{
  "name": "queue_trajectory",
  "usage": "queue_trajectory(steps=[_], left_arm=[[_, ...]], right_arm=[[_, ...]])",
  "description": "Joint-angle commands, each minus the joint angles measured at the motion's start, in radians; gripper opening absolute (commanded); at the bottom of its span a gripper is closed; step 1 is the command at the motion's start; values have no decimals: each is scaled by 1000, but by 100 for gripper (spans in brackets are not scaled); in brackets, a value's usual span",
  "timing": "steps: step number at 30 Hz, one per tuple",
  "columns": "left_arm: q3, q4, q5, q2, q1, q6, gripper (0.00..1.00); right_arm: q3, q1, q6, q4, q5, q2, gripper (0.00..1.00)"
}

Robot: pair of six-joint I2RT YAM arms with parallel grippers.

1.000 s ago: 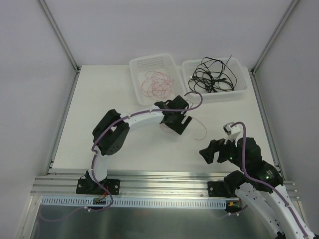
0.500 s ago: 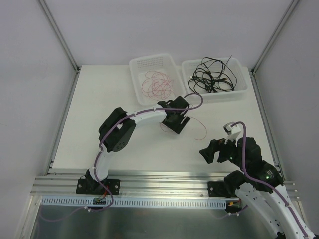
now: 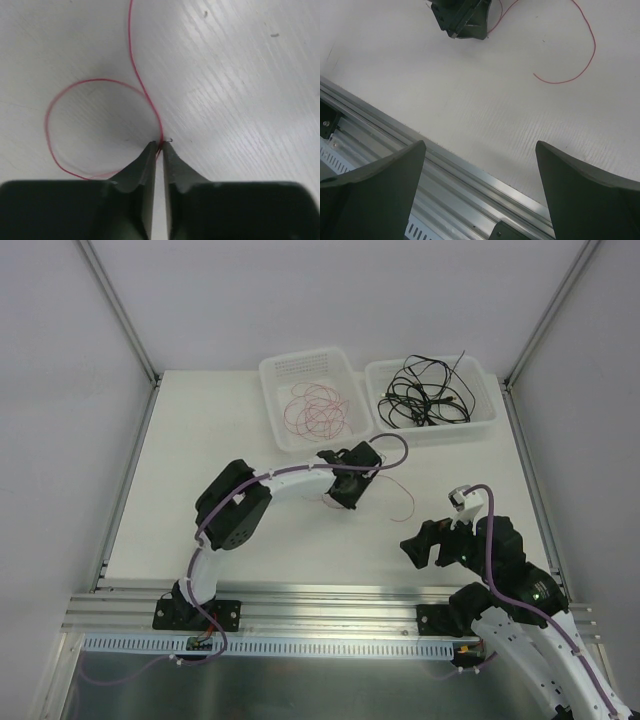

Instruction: Untangle the cables

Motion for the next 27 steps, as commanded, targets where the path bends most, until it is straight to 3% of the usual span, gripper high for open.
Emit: queue_trajectory(steps=[1,2,13,22,27], left_arm=[[-100,-146,63,33,-53,-63,5],[-121,-152,67,27,-64,-69,0],[-231,-157,122,-273,-76,-143,0],[-145,-154,161,-494,18,-181,0],[-47,-154,218,-589,77,-132,0]], right_arm=[[18,5,21,35,-5,0,97],[17,6,24,38,-6,3,97],[12,5,23,53,12,9,97],[21,6,20,39,28,-3,97],[18,5,21,39,46,-20,97]])
